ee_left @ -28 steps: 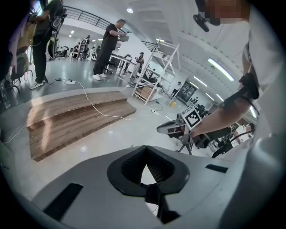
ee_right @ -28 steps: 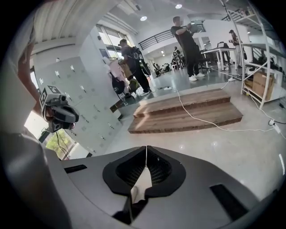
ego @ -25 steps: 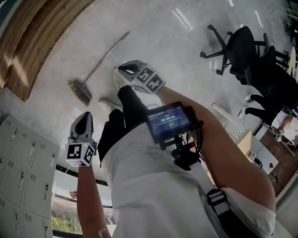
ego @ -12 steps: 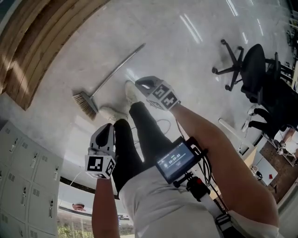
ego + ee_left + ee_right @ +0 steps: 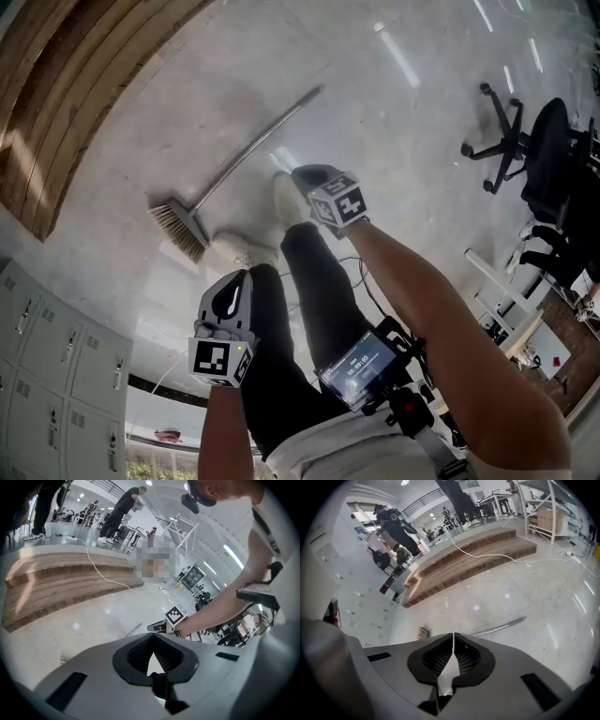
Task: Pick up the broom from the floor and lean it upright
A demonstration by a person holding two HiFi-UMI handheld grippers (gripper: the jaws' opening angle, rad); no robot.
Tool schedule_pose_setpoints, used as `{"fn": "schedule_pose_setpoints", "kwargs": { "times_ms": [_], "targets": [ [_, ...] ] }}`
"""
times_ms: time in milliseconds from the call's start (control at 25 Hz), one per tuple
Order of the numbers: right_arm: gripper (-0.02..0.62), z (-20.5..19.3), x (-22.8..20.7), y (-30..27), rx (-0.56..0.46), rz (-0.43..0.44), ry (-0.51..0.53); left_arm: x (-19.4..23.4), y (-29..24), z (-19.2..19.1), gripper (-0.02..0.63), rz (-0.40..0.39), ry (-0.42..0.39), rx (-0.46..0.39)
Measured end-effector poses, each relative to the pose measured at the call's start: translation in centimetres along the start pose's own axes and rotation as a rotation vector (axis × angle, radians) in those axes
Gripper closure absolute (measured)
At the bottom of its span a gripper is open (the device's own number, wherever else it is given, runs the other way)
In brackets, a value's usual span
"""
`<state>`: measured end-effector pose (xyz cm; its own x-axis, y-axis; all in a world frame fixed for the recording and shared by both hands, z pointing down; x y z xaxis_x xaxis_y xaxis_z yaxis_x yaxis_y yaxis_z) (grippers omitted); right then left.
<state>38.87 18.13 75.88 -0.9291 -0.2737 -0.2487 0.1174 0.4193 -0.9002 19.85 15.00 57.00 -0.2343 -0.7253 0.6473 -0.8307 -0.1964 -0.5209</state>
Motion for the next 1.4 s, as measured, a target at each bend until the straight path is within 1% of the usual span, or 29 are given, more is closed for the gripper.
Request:
{"fn": "schedule_pose_setpoints", "kwargs": {
  "times_ms": [240, 360, 440, 600, 680, 760, 800, 840, 880, 1000, 1040, 1120, 1240, 1360, 1400],
  "targets": [
    [0.577, -0.2, -4.1, -5.7, 0.007, -0.069, -0.151, 2.9, -1.8, 0.5, 0.600, 0.004, -0.045, -0.030],
    [0.577, -0.5, -6.0, -8.7, 0.008, -0.097, -0.239, 5.0, -2.2, 0.9, 0.600, 0.014, -0.081, -0.030],
    [0.577, -0.7, -7.0, -10.9, 0.010, -0.113, -0.276, 6.5, -2.7, 1.0, 0.600, 0.021, -0.099, -0.026],
    [0.577, -2.8, -9.3, -14.5, 0.038, -0.163, -0.323, 8.5, -4.4, -0.7, 0.600, 0.024, -0.084, -0.002],
    [0.577, -3.4, -10.5, -16.2, 0.022, -0.182, -0.368, 9.6, -5.3, -1.6, 0.600, 0.025, -0.093, 0.021],
    [0.577, -3.7, -11.9, -17.6, -0.002, -0.202, -0.415, 10.4, -6.4, -1.4, 0.600, 0.027, -0.090, 0.005],
    [0.577, -4.0, -12.5, -18.2, -0.006, -0.215, -0.410, 10.6, -6.8, -1.3, 0.600, 0.028, -0.086, -0.002],
    [0.577, -4.2, -13.2, -18.8, -0.003, -0.231, -0.359, 10.9, -7.1, -1.4, 0.599, 0.030, -0.087, -0.001],
    [0.577, -4.2, -13.7, -19.3, 0.009, -0.245, -0.255, 11.1, -7.3, -1.5, 0.600, 0.032, -0.092, 0.002],
    [0.577, -3.8, -15.5, -20.1, 0.071, -0.282, 0.217, 12.1, -8.1, -1.1, 0.599, 0.026, -0.139, -0.019],
    [0.577, -3.7, -16.3, -20.3, 0.092, -0.288, 0.357, 12.4, -8.4, -0.8, 0.600, 0.023, -0.155, -0.032],
    [0.577, -3.3, -18.2, -20.6, 0.126, -0.301, 0.588, 13.1, -9.1, -0.9, 0.600, 0.024, -0.161, -0.035],
    [0.564, -2.7, -20.8, -21.3, 0.173, -0.324, 0.883, 14.0, -10.3, -1.3, 0.600, 0.031, -0.152, -0.019],
    [0.466, -2.4, -22.5, -22.2, 0.251, -0.327, 1.127, 14.5, -11.2, -1.4, 0.600, 0.031, -0.153, -0.032],
    [0.459, -2.3, -22.8, -22.5, 0.278, -0.317, 1.208, 14.7, -11.4, -1.4, 0.600, 0.032, -0.150, -0.037]
  ]
}}
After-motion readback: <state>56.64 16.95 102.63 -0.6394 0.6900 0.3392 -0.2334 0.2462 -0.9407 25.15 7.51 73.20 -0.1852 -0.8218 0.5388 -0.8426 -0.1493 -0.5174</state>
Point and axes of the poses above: the fingertips, and each gripper's own axes: y backward along the fingers, x to its left, z out of its top, the point moved 1 cm from there along y, backward along the fingers, and after that the axes turned 8 degrees about -z, right-handed, at the moved point
